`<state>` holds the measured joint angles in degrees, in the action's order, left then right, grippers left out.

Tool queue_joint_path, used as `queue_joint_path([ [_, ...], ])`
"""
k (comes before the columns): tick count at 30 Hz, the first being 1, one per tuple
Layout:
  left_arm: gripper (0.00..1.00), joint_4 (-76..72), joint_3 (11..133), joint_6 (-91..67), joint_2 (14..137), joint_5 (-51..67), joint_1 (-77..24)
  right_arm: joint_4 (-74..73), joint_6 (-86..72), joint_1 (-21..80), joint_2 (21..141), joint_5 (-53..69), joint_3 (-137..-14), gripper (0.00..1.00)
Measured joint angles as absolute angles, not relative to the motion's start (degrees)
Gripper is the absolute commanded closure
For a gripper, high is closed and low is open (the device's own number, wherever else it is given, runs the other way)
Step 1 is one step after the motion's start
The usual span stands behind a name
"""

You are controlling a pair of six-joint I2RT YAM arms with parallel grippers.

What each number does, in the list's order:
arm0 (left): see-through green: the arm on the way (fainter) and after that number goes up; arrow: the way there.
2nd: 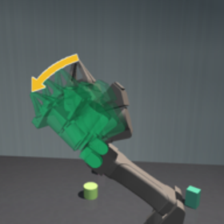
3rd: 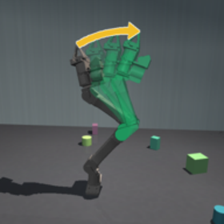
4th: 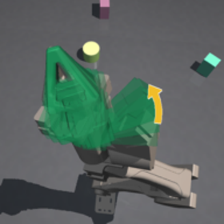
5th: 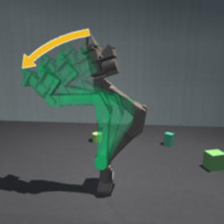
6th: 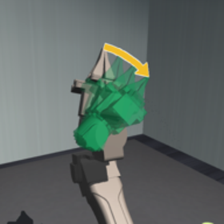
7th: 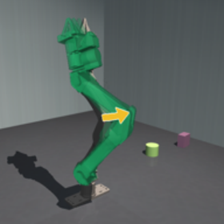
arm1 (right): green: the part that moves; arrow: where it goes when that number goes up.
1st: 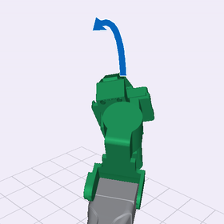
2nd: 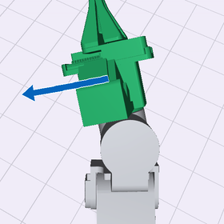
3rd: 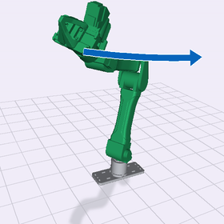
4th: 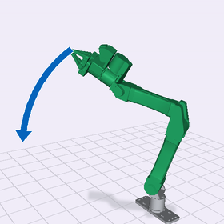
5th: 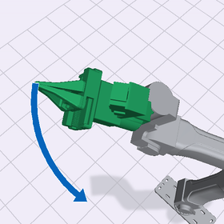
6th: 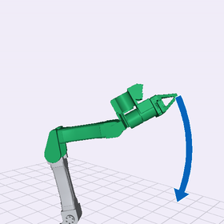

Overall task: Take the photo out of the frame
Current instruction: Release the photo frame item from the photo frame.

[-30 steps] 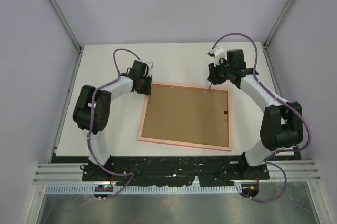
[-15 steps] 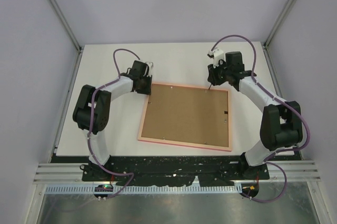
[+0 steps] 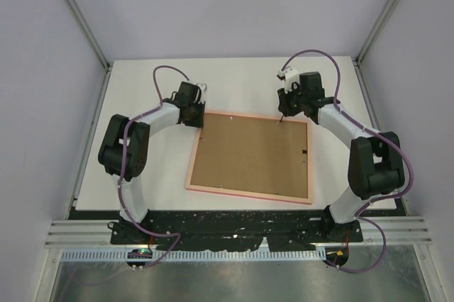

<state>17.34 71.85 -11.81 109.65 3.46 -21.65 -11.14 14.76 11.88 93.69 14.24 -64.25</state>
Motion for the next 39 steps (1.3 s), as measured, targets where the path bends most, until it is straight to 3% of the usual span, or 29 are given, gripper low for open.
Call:
queue_joint_path([
  [39,0.89,17.3,71.9,-11.6,109.6,3.4,-21.7,-5.0,15.2,13.0,94.4,15.1,-62.0,0.92],
])
